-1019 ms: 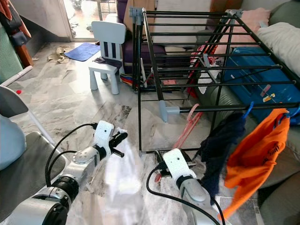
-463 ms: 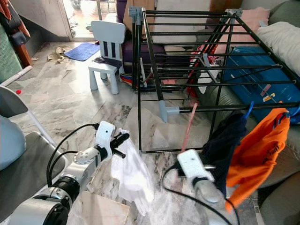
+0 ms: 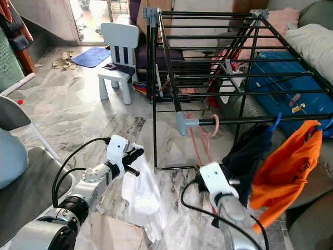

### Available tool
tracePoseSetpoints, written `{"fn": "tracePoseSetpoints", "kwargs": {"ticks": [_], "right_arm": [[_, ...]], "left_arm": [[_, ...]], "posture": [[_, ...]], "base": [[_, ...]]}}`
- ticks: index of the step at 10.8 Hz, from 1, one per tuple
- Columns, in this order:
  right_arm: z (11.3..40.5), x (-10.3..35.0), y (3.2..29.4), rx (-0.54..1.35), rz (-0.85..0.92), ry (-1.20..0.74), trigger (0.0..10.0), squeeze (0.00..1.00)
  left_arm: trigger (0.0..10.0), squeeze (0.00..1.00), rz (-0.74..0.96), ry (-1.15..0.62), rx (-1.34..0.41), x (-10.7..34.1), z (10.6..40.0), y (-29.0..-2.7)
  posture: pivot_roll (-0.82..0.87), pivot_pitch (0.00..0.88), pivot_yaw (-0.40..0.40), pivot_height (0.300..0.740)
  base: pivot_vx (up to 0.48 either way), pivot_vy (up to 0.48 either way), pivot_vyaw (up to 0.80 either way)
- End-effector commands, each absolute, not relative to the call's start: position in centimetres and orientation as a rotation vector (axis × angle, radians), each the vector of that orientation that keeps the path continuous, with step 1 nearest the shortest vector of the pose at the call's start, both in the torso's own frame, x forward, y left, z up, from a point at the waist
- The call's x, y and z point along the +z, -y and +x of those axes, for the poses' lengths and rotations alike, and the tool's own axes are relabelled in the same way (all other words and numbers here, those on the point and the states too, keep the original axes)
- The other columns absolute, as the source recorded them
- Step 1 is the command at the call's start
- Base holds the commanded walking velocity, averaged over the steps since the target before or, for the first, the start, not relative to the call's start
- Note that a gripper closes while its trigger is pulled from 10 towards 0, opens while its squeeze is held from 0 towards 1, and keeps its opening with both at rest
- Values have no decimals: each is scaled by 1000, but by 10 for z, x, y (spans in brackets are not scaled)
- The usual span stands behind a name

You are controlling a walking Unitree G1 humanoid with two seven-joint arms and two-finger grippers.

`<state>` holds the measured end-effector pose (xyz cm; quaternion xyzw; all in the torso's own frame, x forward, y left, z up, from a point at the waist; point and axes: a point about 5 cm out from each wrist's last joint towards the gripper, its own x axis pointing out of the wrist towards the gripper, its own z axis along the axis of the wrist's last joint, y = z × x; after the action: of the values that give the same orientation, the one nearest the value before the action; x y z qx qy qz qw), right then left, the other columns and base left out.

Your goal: Hang hanger

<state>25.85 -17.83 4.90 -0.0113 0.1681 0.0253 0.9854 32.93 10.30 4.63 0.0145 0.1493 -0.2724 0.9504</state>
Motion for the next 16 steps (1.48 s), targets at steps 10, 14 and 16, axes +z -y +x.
{"fn": "tracePoseSetpoints", "kwargs": {"ticks": [10, 14, 16], "right_arm": [[287, 54, 195, 56, -73, -371, 0, 0], [280, 56, 198, 93, -74, -385, 10000, 0], [265, 59, 201, 68, -46, -358, 10000, 0]], "left_arm": [[10000, 0, 54, -303, -574, 47, 329, -96], [10000, 0, 67, -319, -572, 45, 328, -97], [10000, 0, 80, -331, -553, 41, 326, -111]], "posture": [[56, 0, -49, 740], [54, 0, -53, 740], [49, 0, -48, 740]], "base": [[0, 0, 0], [0, 0, 0], [0, 0, 0]]}}
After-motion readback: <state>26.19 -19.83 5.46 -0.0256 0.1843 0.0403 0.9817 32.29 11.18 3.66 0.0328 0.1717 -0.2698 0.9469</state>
